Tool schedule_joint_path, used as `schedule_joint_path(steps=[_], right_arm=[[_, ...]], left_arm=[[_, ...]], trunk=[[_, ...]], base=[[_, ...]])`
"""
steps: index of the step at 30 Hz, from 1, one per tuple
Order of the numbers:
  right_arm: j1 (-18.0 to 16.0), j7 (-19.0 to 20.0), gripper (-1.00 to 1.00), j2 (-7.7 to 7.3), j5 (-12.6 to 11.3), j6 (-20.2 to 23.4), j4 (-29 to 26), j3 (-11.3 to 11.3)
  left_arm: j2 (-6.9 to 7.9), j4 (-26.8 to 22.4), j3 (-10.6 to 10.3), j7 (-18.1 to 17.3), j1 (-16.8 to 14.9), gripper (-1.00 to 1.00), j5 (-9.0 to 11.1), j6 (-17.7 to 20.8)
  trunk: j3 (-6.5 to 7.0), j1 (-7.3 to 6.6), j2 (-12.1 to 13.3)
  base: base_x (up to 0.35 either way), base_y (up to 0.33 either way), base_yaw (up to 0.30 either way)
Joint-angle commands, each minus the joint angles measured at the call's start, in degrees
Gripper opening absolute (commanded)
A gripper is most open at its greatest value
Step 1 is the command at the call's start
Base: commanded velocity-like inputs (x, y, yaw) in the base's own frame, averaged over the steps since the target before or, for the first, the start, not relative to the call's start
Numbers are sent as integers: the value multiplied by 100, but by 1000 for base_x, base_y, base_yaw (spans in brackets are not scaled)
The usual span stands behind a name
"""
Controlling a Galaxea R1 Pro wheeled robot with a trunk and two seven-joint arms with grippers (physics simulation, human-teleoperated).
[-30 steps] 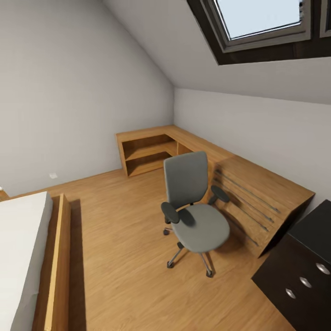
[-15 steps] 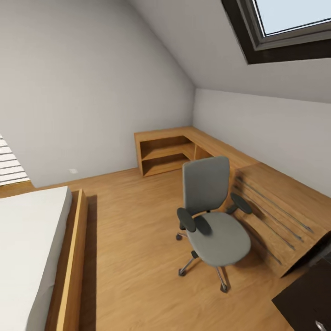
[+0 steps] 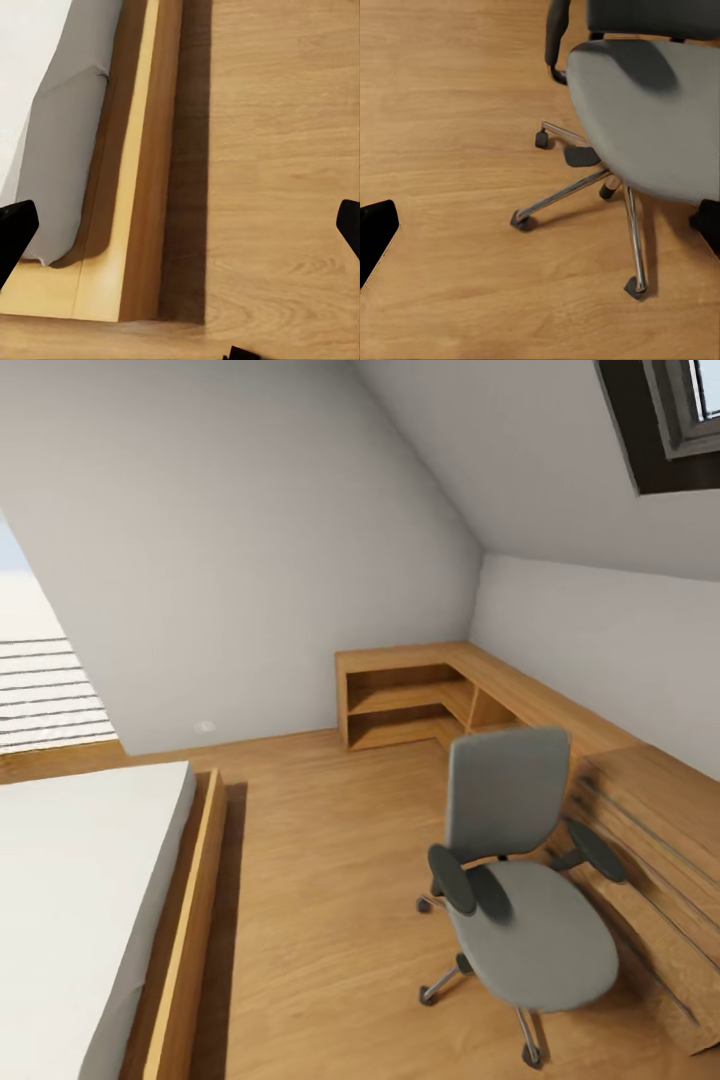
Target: In the bedroom, organize the workspace by keeping the computer under the desk, ensuring the monitor is on the desk, placing the keyboard on the desk next to the monitor, placing the mouse on the desk next to the keyboard, moving the folder from the swivel chair onto the desk next to the mouse, stacking the notebook on top of the folder with the pen on top of the notebook, and positioning the swivel chair next to the desk.
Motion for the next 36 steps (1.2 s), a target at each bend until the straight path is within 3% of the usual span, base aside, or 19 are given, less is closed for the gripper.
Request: schedule_joint_path(steps=[1, 28, 36], right_arm=[[-4, -31, 100, 2, -24, -14, 8, 49], [-4, -31, 100, -6, -25, -14, 5, 41], [-4, -31, 100, -6, -24, -14, 9, 41]], left_arm=[[2, -2, -49, 40, -4, 100, 13, -9], [-76, -2, -67, 37, -4, 100, -6, -26], [-77, -2, -69, 36, -4, 100, -6, -20]], trunk=[[-11, 6, -11], [-11, 6, -11], [-11, 6, -11]], base=[[198, 0, 273], [19, 0, 272], [177, 0, 93]])
